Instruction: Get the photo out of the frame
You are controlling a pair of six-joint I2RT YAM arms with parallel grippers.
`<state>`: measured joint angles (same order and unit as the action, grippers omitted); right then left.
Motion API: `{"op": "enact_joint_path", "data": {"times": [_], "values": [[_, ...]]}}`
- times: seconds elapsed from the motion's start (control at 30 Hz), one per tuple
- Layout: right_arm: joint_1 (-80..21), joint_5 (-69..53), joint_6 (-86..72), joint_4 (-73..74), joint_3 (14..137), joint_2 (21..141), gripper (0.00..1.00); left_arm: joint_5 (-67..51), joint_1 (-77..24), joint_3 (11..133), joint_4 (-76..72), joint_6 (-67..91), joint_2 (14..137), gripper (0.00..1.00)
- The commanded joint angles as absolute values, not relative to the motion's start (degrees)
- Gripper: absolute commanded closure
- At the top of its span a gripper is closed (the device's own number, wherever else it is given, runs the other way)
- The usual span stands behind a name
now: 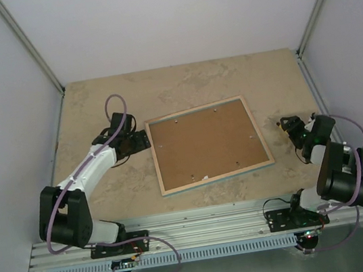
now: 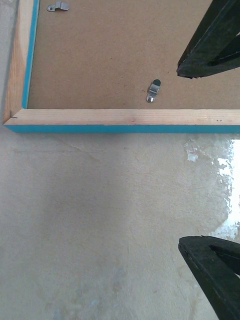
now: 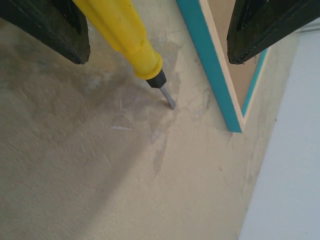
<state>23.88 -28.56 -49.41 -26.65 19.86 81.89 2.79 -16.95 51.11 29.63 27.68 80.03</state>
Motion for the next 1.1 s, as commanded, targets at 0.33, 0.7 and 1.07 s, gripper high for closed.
{"op": "enact_joint_path", "data": {"times": [0.33,0.7,1.07], "values": [[24.3,-21.1,-38.0,-8.4,23.1,77.0,0.14,-5.2,-16.6,49.9,31.2,28.6,82.3,0.11],[24.1,-15.0,-32.5,3.7,25.7,75.2,0.03,-10.0,-16.7,47.9,31.0,30.5,82.4,0.09],[20.1,-8.2,-25.1,12.3,31.1,78.6,0.02,-10.9,-16.9,47.9,30.8,30.6,83.1,0.08]]}}
